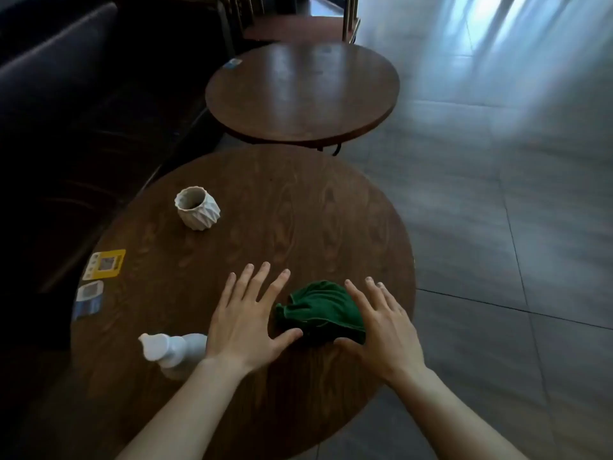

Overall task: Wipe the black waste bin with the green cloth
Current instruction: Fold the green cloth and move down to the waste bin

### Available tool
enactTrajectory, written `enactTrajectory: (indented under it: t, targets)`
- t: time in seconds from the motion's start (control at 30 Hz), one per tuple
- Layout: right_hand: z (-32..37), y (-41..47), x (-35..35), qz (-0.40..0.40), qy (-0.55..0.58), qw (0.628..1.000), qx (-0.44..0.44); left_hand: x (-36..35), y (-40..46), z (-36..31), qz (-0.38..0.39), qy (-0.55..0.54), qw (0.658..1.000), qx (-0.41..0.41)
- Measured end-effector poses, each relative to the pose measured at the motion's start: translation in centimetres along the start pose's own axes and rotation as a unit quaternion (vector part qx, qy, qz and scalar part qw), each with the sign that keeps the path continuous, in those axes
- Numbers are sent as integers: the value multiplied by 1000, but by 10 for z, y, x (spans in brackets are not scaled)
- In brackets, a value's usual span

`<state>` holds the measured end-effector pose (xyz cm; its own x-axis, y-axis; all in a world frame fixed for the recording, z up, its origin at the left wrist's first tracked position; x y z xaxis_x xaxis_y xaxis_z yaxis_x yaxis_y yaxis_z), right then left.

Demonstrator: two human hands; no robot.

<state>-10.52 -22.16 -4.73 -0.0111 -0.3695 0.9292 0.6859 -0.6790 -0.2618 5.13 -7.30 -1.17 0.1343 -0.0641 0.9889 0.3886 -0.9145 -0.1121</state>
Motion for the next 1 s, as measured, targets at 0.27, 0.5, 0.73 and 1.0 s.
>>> enactTrajectory:
  t: [0.27, 0.5, 0.73, 1.0]
  targets:
    - [-17, 26, -55, 26, 16, 1000, -6, -75, 21, -4, 27, -22, 998, -55]
    - [-14, 40, -80, 28, 30, 999, 9, -111, 42, -24, 47, -76, 993, -83]
    - [-9, 37, -87, 9, 21, 1000, 19, -129, 45, -34, 58, -113, 989, -77]
    - [3, 29, -69, -19, 24, 999, 18, -104, 38, -36, 0, -118, 990, -78]
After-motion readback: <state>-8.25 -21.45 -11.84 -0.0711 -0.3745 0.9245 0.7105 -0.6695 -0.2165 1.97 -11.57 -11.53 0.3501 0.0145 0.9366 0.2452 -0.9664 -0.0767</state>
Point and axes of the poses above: each hand's wrist, its own y-axis towards the middle knuckle, its own x-axis out of the back of the hand, z = x × y, the point moved 9 cm from there along y, towards the middle knuckle, and after that the axes turned 12 degrees about -x, right-handed, at the moved point
